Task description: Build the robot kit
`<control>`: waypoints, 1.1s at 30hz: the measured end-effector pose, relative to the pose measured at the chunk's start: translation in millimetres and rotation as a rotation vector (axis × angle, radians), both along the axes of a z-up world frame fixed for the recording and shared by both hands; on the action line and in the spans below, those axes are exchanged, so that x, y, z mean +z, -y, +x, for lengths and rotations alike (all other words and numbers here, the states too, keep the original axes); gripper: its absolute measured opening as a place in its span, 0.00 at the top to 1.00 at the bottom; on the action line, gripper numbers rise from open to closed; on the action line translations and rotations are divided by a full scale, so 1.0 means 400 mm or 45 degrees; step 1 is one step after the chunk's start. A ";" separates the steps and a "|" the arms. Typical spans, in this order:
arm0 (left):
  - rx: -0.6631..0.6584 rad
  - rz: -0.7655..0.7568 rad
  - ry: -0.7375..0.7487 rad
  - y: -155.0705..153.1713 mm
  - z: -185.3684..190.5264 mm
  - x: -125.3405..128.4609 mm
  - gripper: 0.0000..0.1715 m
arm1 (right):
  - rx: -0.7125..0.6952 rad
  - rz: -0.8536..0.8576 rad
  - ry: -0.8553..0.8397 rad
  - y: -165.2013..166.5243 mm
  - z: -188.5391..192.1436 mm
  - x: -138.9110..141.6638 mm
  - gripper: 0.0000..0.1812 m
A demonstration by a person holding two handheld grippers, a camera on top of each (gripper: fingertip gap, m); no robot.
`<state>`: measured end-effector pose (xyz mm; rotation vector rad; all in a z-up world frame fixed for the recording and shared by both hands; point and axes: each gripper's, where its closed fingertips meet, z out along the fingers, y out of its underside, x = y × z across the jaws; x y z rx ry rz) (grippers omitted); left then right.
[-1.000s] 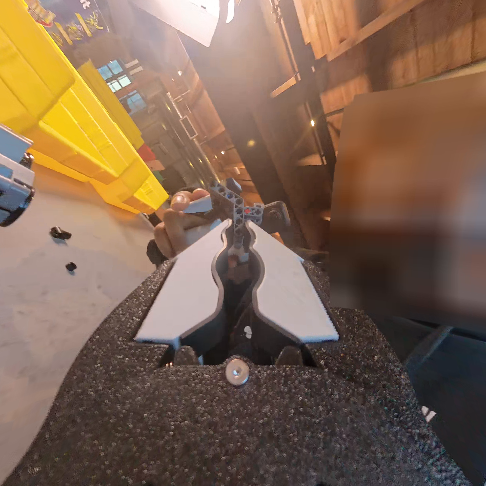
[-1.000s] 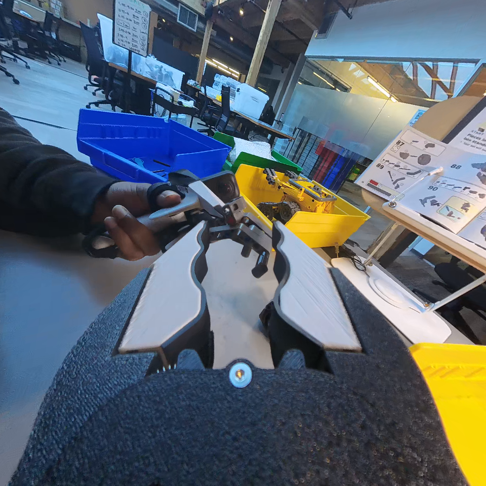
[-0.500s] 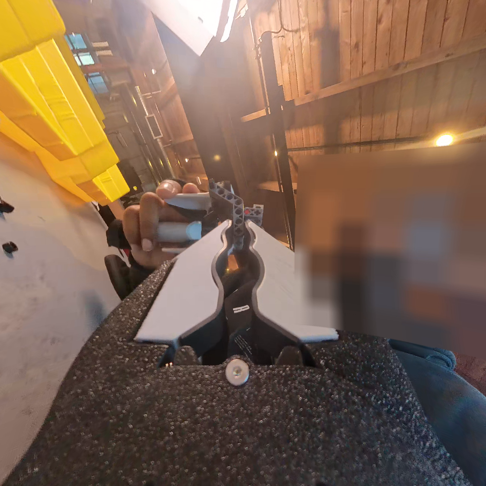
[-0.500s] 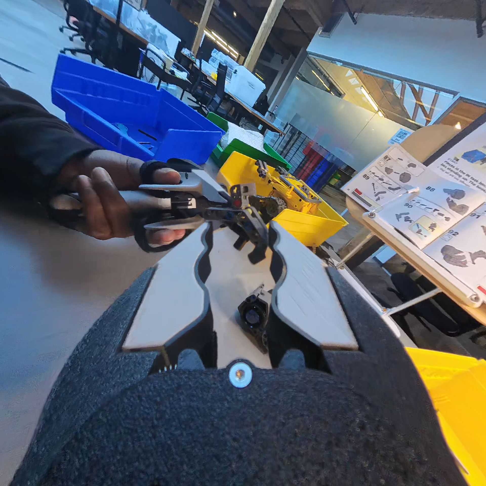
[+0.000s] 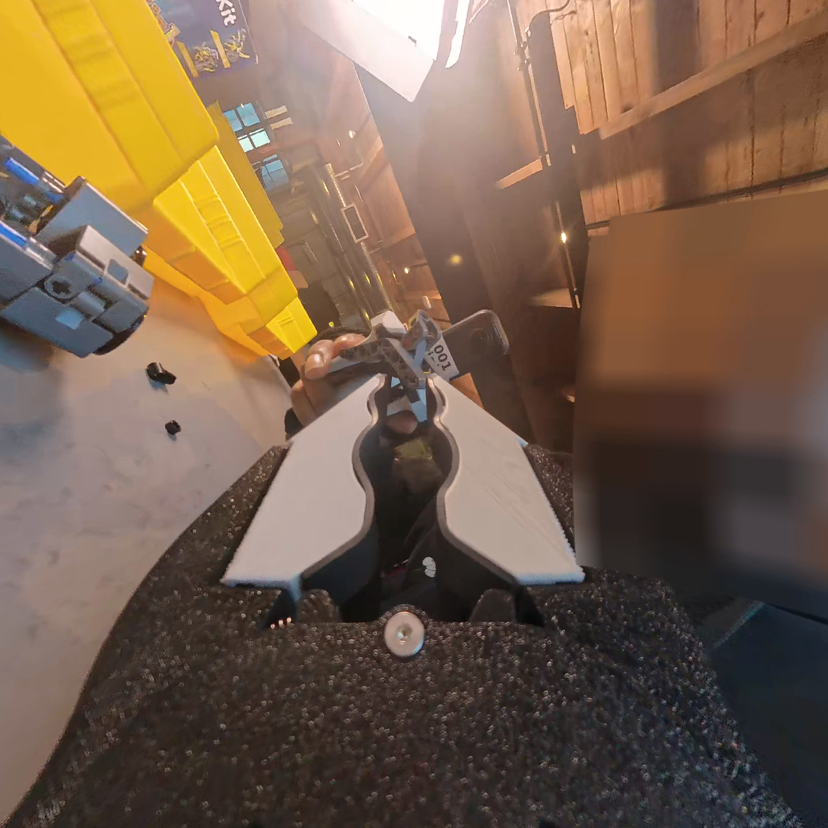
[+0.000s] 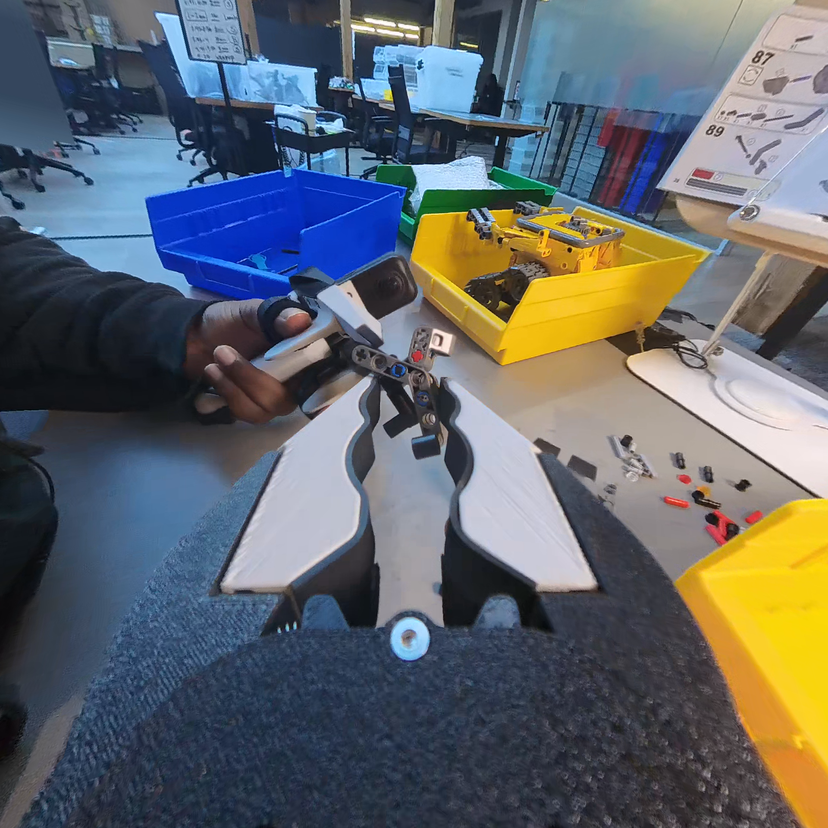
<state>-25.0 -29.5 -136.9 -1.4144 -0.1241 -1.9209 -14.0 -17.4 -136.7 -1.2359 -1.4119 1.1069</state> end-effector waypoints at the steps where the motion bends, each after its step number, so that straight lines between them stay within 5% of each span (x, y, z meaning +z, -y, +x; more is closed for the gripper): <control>1: 0.002 0.017 -0.034 0.002 0.004 0.000 0.90 | 0.008 -0.010 0.003 0.003 0.000 -0.003 0.87; 16: -0.035 0.060 -0.080 0.019 0.025 0.007 0.92 | 0.088 -0.195 -0.009 0.022 -0.006 -0.010 0.87; 33: -0.062 0.218 -0.145 0.056 0.042 0.049 0.99 | 0.385 -0.800 -0.258 0.041 0.008 0.028 0.88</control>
